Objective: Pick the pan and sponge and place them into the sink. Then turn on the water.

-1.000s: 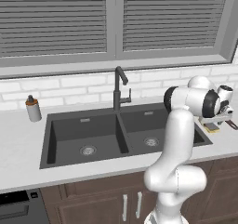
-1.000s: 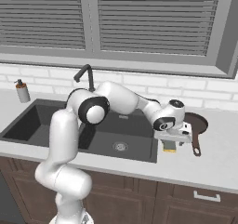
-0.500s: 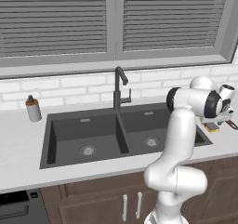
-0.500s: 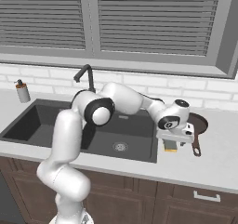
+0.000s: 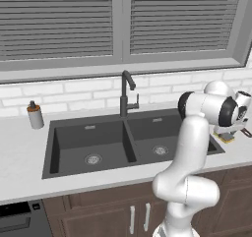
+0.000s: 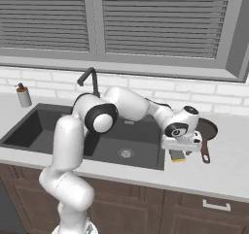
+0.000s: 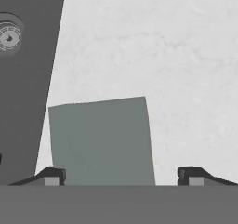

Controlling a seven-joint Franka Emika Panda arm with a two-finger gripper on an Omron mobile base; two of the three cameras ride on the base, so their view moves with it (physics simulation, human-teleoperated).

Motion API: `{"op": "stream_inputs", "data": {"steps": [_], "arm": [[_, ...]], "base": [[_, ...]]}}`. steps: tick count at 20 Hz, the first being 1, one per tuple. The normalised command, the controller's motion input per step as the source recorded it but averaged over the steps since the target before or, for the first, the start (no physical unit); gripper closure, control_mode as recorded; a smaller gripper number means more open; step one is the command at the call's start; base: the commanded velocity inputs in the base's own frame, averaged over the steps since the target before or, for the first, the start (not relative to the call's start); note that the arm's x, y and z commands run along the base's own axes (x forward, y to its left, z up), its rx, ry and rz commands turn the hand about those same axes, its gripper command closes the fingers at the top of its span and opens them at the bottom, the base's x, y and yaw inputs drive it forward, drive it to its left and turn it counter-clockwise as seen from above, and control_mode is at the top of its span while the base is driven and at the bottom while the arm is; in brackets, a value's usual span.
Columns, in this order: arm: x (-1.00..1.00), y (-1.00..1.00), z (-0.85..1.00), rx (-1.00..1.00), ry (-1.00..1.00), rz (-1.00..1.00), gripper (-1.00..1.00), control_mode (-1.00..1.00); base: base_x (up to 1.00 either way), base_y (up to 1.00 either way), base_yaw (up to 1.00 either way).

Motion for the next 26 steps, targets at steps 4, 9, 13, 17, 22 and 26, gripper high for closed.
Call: {"op": "stream_inputs", "data": {"steps": [4,9,13,17,22,26], "arm": [[-1.00,0.60,-0.83,-0.07,0.00,0.26,1.00,-1.00],[-0.95,0.74,-0.87,-0.12,0.04,0.29,1.00,-1.00],[-0.53,0.44,-0.70,-0.10,0.17,0.25,1.00,-1.00],[-0.12,0.22,-0.16,-0.08,0.03,0.08,1.00,-1.00],[-0.11,0.12,0.17,0.05,0.01,0.06,1.00,-1.00],[0.00,0.57,0.41,0.10,0.04,0.06,1.00,-1.00]], "base": [[0.00,0.00,0.00],[0.00,0.00,0.00],[0.00,0.00,0.00],[0.00,0.00,0.00],[0.00,0.00,0.00],[0.00,0.00,0.00]]}}
